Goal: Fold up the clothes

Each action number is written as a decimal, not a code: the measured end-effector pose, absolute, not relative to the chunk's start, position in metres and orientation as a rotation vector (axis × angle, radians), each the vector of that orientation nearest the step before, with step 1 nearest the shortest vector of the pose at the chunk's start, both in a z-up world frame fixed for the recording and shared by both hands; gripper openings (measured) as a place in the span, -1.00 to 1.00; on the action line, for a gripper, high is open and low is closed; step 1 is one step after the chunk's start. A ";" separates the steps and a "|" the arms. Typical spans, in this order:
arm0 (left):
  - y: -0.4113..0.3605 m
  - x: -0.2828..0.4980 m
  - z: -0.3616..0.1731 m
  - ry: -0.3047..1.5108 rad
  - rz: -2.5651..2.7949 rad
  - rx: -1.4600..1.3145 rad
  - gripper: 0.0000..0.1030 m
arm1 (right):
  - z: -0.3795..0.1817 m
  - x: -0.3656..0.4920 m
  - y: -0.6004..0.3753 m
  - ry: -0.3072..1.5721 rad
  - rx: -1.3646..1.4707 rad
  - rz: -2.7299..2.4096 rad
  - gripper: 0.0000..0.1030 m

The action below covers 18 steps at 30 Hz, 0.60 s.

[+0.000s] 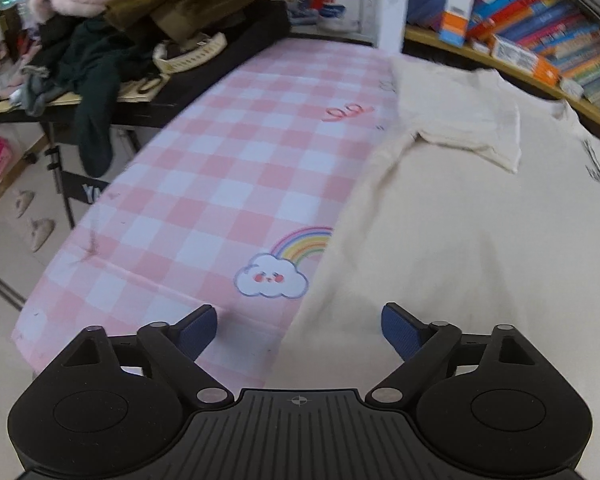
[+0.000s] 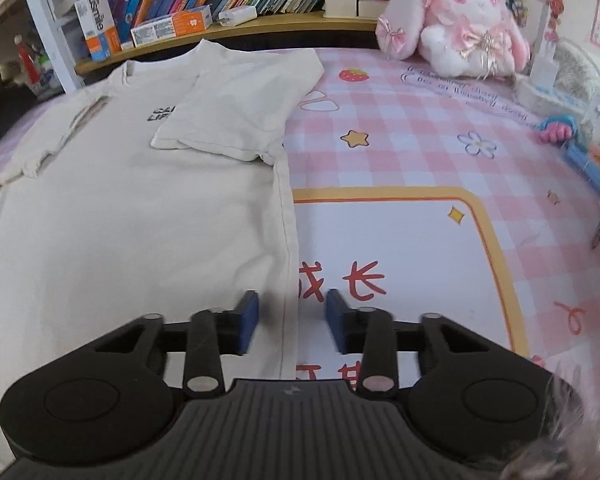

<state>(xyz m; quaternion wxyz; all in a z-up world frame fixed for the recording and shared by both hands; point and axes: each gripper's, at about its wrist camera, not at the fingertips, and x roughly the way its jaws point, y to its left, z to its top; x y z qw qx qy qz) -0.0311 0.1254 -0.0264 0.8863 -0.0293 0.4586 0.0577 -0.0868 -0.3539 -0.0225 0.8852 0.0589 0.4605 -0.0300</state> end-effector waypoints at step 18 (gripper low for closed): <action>0.119 -0.043 -0.028 0.915 0.066 -0.061 0.72 | -0.023 -0.079 -0.370 0.963 0.159 -0.113 -0.88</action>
